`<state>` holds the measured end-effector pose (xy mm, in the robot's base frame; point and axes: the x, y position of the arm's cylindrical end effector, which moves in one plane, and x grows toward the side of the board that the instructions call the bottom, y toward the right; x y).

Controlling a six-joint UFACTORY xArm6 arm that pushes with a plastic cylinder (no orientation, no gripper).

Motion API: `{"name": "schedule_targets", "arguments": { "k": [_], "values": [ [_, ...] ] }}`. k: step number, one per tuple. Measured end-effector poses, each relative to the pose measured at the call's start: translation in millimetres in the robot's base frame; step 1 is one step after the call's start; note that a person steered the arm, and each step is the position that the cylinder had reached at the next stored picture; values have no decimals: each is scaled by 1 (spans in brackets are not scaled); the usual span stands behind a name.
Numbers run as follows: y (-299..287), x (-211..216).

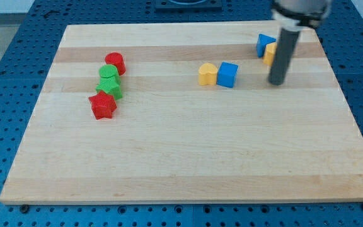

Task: Move yellow hexagon towards left

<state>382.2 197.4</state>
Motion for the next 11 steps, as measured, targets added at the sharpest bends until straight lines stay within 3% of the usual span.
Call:
{"name": "schedule_targets", "arguments": {
  "k": [1, 2, 3, 6, 8, 11],
  "values": [
    [62, -22],
    [74, -49],
    [50, -62],
    [-99, -62],
    [-105, -71],
    [-177, -86]
  ]
}}
